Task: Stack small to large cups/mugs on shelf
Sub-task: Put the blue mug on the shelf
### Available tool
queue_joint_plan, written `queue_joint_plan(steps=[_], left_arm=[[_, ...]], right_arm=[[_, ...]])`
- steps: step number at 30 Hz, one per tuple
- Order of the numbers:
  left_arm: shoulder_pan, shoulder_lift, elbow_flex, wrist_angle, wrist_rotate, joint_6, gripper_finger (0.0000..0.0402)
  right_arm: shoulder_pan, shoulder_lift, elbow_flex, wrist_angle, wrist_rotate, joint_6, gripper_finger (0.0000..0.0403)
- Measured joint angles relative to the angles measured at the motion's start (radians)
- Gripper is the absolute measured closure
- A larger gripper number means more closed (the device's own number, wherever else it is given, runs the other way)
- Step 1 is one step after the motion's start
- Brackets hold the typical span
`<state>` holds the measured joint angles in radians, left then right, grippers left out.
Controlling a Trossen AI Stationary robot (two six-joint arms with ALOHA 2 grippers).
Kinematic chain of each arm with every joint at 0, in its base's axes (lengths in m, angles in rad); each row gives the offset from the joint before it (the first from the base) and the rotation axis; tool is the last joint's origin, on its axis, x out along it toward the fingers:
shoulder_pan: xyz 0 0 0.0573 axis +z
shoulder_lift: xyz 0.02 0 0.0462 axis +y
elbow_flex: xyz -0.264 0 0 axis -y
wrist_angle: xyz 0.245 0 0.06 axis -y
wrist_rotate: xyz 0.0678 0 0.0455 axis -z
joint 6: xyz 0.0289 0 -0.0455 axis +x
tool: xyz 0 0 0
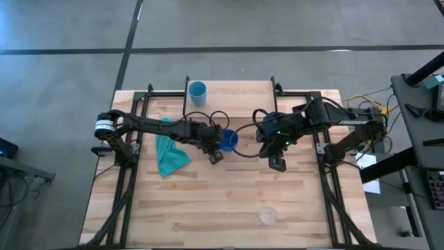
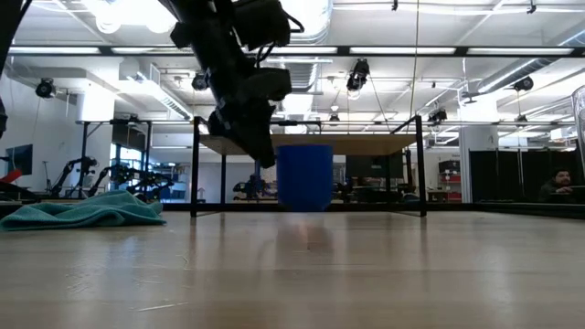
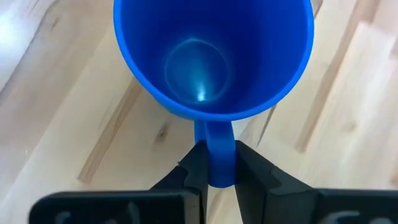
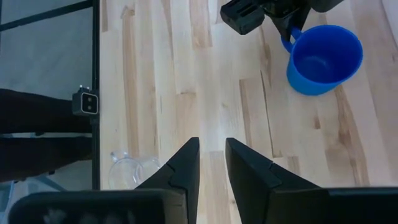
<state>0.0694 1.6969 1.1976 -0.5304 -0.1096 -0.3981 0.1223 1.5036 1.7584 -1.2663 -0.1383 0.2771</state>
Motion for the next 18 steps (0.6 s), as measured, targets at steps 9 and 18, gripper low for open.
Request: queue_joint_plan(steps=[9,18], left_arm=[[-0.011,-0.013,0.132,0.000,-0.013,-0.161,0.0370],[-0.021,-0.013,0.318,-0.060,-0.173,-0.222,0.0370]], right_arm=[[0.000,0.000,0.000,0.000,0.000,0.000,0.0323],[0.000,0.000,0.000,-0.003,0.006,0.000,0.0329]])
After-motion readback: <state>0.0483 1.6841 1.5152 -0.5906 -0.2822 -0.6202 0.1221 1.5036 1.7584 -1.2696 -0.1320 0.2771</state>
